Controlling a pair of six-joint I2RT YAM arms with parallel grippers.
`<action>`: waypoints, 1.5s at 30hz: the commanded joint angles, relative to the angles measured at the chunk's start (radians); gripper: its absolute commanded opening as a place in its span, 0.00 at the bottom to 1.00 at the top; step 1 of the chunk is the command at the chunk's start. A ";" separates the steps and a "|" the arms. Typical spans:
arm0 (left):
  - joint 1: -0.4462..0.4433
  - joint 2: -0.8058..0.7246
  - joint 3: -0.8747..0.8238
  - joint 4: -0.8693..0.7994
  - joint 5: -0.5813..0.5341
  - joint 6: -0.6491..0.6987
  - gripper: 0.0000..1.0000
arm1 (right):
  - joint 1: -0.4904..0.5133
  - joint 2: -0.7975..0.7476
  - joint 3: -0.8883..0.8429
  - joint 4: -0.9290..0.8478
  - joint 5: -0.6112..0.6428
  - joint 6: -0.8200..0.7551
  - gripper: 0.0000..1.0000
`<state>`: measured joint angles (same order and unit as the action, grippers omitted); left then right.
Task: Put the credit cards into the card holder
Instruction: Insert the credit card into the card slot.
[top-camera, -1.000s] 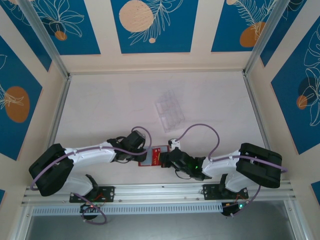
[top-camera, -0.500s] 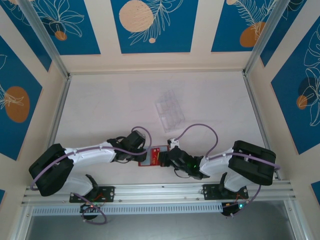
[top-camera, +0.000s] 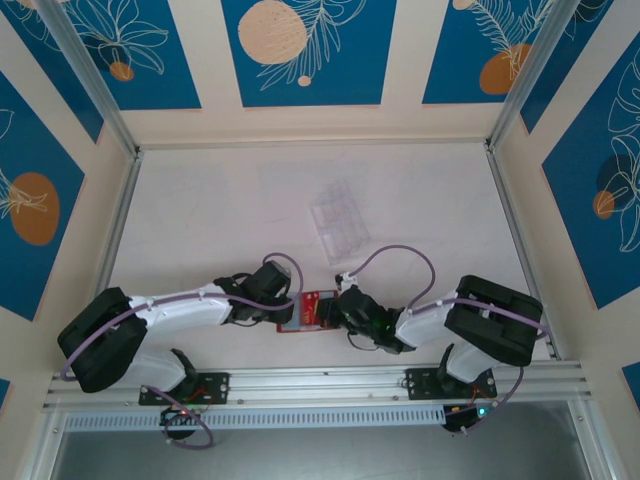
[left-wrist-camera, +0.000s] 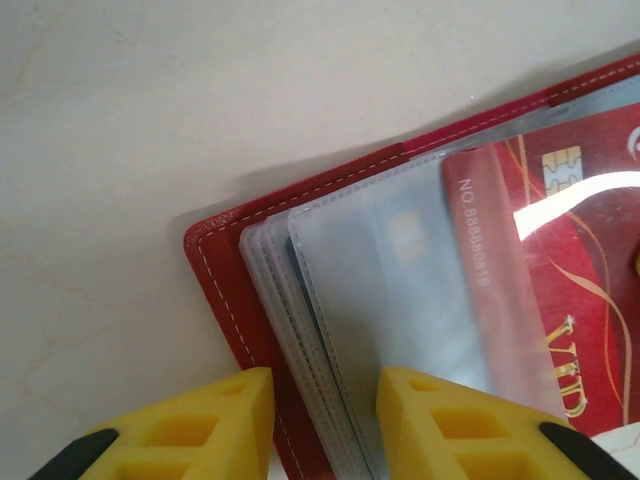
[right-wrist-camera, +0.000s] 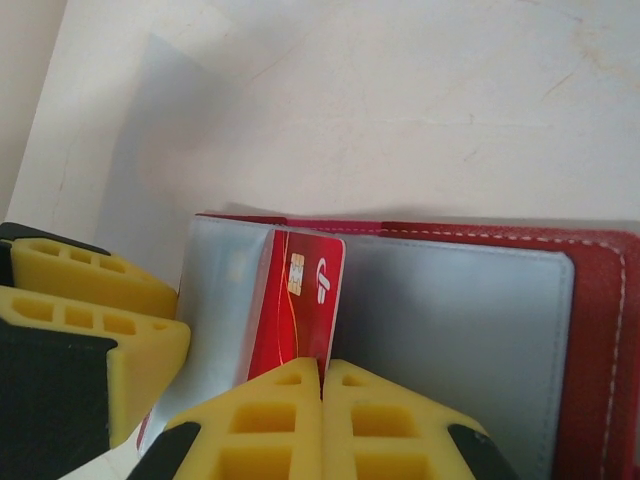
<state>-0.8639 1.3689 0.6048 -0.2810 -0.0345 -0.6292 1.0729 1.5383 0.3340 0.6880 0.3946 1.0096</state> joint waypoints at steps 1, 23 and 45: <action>0.012 0.019 -0.028 -0.105 -0.027 -0.003 0.33 | -0.004 0.051 0.015 -0.007 -0.032 -0.019 0.00; 0.017 -0.013 0.000 -0.120 -0.019 -0.003 0.33 | -0.026 0.151 0.076 -0.044 -0.193 -0.038 0.00; 0.121 -0.063 -0.016 -0.096 0.077 0.026 0.16 | -0.058 0.141 0.101 -0.143 -0.228 -0.058 0.00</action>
<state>-0.7525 1.2713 0.6014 -0.4145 0.0090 -0.6209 1.0183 1.6695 0.4404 0.7048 0.1848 0.9977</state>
